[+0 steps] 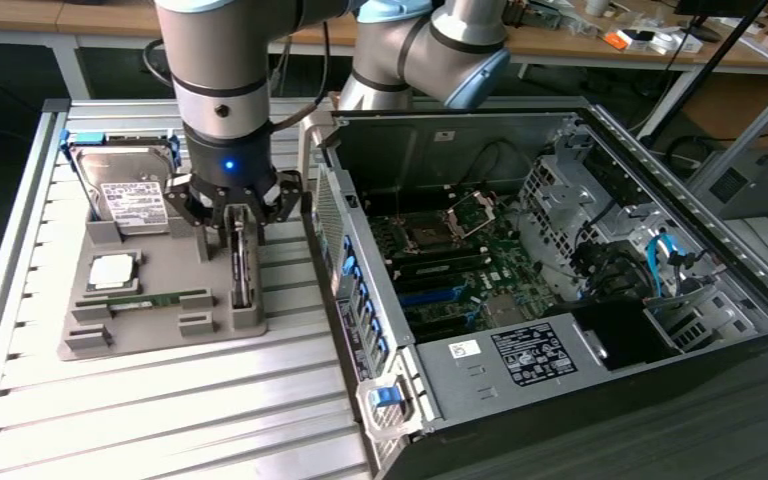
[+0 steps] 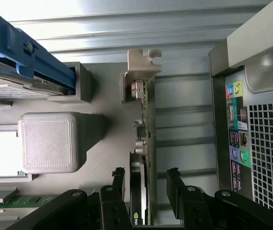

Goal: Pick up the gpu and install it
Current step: 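Pick up the gpu and move the gpu toward the slot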

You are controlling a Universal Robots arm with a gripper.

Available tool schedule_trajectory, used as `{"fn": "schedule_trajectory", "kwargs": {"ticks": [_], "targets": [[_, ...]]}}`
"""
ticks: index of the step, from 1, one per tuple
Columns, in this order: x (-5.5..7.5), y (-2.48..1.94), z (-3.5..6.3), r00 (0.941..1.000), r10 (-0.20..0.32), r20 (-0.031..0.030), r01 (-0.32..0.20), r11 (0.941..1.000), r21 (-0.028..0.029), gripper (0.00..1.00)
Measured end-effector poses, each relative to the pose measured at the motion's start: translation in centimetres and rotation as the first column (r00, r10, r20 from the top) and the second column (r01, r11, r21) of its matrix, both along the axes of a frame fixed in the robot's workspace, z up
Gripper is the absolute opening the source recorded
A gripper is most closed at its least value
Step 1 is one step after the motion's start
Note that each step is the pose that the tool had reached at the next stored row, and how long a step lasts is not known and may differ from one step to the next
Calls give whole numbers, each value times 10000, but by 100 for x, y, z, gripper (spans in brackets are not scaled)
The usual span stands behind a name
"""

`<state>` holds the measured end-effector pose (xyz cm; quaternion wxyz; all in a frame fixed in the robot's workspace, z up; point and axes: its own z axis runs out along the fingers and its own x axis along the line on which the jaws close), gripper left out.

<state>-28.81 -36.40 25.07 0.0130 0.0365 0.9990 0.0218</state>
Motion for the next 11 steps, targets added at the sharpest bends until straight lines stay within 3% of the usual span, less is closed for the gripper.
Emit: {"fn": "schedule_trajectory", "kwargs": {"ticks": [11], "targets": [[-11, 1, -75, 10000, 1, -14, -1, 10000, -3, 48]]}}
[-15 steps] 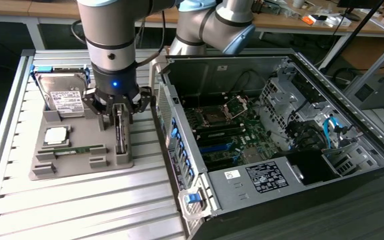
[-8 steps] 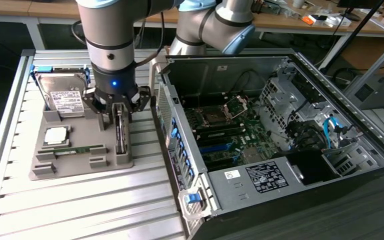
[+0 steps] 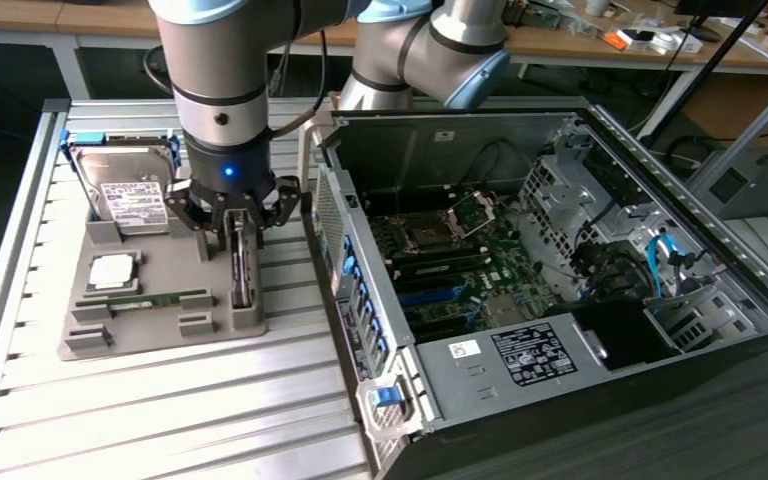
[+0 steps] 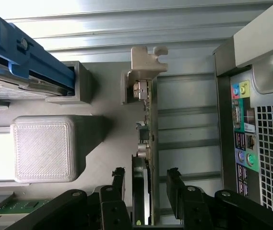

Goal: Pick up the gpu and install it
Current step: 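Pick up the gpu and move the gpu toward the slot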

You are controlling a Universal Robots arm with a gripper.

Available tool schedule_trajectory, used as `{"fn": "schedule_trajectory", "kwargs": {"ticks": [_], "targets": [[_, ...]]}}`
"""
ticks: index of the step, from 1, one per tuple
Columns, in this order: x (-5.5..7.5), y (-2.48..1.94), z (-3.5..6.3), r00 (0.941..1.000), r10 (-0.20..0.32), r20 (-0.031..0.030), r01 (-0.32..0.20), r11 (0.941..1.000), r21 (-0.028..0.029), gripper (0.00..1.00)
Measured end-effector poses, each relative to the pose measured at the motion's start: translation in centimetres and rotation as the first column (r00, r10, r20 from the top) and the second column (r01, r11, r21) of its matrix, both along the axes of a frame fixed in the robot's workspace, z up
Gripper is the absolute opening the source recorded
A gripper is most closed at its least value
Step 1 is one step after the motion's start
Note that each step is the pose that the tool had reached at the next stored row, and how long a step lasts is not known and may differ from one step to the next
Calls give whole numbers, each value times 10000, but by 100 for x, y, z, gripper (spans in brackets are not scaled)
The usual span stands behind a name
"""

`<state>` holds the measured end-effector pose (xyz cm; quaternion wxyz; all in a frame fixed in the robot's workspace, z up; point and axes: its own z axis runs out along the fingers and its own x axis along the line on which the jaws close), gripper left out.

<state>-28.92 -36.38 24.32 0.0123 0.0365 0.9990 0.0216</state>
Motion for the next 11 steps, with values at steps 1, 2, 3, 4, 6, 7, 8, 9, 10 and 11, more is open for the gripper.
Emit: {"fn": "schedule_trajectory", "kwargs": {"ticks": [1, 2, 3, 4, 6, 7, 8, 9, 10, 11], "targets": [[0, 0, -1, 10000, 0, 2, 0, 10000, 1, 48], [0, 0, -1, 10000, 0, 2, 0, 10000, 2, 48], [0, 0, -1, 10000, 0, 2, 0, 10000, 2, 48], [0, 0, -1, 10000, 0, 2, 0, 10000, 2, 48], [0, 0, -1, 10000, 0, 2, 0, 10000, 2, 47], [0, 0, -1, 10000, 0, 2, 0, 10000, 2, 40], [0, 0, -1, 10000, 0, 2, 0, 10000, 1, 34], [0, 0, -1, 10000, 1, 2, -1, 10000, 2, 28], [0, 0, -1, 10000, 0, 2, 0, 10000, 1, 27], [0, 0, -1, 10000, 0, 2, 0, 10000, 1, 27]]}}
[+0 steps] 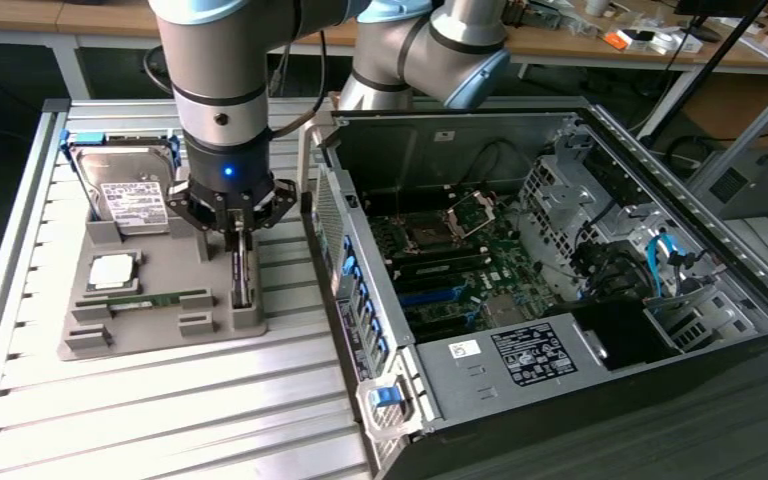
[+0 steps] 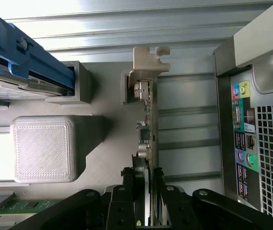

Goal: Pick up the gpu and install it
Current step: 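Pick up the gpu and move the gpu toward the slot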

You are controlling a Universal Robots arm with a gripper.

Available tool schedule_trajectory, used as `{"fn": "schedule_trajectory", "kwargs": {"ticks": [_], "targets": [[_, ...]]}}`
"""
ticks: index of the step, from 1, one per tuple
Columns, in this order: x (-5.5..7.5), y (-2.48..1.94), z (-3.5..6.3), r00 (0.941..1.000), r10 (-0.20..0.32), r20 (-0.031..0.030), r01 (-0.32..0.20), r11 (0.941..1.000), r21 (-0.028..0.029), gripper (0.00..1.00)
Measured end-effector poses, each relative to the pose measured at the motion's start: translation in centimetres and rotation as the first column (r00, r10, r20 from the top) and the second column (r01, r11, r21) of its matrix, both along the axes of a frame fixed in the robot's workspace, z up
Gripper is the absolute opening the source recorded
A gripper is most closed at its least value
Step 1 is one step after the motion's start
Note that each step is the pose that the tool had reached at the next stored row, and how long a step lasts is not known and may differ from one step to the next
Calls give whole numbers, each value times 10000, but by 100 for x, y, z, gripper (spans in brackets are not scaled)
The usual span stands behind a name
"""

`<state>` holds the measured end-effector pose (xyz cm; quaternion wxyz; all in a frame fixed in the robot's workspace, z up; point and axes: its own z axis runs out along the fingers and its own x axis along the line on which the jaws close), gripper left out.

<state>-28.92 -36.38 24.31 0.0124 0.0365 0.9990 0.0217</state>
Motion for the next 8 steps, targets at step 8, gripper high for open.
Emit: {"fn": "schedule_trajectory", "kwargs": {"ticks": [8], "targets": [[0, 0, 2, 10000, 0, 3, 0, 10000, 2, 27]]}}
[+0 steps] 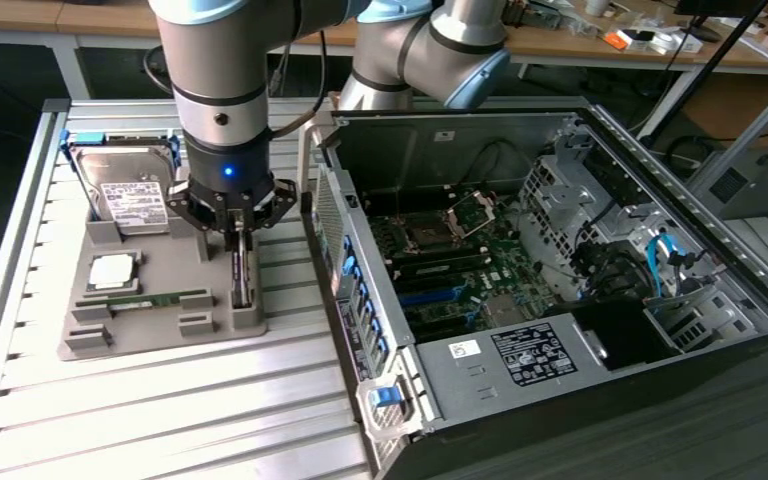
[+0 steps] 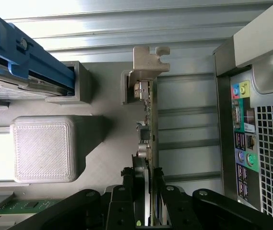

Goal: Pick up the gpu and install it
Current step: 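Pick up the gpu and move the gpu toward the slot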

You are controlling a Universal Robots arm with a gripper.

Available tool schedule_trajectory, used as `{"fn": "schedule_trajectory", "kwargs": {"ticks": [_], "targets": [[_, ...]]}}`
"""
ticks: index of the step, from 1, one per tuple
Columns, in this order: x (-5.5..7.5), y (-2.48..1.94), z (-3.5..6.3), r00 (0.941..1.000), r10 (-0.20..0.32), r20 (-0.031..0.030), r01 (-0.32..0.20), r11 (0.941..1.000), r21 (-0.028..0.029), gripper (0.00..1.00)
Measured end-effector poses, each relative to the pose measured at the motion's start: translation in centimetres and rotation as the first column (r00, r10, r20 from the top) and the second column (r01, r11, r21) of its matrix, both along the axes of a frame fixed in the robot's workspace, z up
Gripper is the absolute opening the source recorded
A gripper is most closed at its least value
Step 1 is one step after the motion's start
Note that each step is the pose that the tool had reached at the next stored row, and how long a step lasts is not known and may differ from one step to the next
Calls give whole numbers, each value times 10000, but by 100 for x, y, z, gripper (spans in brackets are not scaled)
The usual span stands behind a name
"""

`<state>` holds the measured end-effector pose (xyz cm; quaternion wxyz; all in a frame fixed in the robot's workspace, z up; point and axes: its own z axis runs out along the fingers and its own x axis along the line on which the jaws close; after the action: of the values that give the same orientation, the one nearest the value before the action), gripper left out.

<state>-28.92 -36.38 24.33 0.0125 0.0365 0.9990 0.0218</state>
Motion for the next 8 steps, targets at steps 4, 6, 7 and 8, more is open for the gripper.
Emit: {"fn": "schedule_trajectory", "kwargs": {"ticks": [4, 6, 7, 8], "targets": [[0, 0, 13, 10000, 0, -3, 0, 10000, -2, 27], [0, 0, 21, 10000, 0, -4, 0, 10000, -3, 27], [0, 0, 24, 10000, 0, -2, 0, 10000, -1, 27], [0, 0, 31, 10000, 0, -3, 0, 10000, -2, 27]]}}
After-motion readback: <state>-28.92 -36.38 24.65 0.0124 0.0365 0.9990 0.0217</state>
